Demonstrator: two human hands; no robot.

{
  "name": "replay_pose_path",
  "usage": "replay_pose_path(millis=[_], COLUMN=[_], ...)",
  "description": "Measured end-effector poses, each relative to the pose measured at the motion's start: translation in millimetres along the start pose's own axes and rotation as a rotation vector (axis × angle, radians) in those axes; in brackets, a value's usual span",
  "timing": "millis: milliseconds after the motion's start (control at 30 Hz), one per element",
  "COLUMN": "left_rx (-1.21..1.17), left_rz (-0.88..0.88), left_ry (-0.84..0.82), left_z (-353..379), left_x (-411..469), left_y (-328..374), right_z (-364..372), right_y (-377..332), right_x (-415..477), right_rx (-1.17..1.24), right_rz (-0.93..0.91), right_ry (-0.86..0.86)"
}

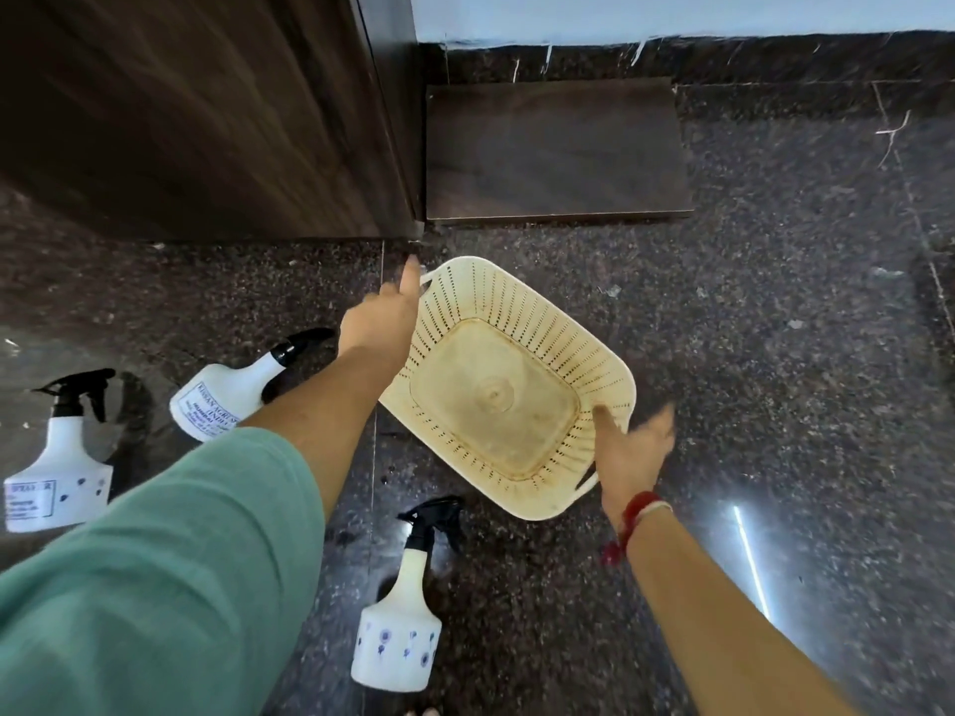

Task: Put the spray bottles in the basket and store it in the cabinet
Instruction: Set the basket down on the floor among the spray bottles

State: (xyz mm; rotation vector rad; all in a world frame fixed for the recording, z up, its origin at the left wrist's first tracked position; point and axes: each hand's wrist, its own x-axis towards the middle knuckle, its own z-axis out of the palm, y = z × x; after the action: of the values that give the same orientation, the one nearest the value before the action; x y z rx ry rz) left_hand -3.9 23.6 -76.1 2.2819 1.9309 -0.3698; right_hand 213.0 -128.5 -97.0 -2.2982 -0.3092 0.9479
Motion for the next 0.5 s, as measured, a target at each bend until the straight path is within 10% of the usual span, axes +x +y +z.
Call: replay_pose_path(millis=[100, 500], left_rx=[-0.059, -0.408], left_rz=[0.009, -0.278], left_ry=[0.023, 0.057], left_z=[11.0, -8.3], left_x=[-20.8, -149.5], left_y=[-0.9, -102.6], right_z=[-0.1, 6.0], right_y=[20.9, -33.7], right_x=[-17.1, -100.5], right_rx=[0.114, -0.181], right_rz=[0.303, -0.048], right_ry=[0.009, -0.065])
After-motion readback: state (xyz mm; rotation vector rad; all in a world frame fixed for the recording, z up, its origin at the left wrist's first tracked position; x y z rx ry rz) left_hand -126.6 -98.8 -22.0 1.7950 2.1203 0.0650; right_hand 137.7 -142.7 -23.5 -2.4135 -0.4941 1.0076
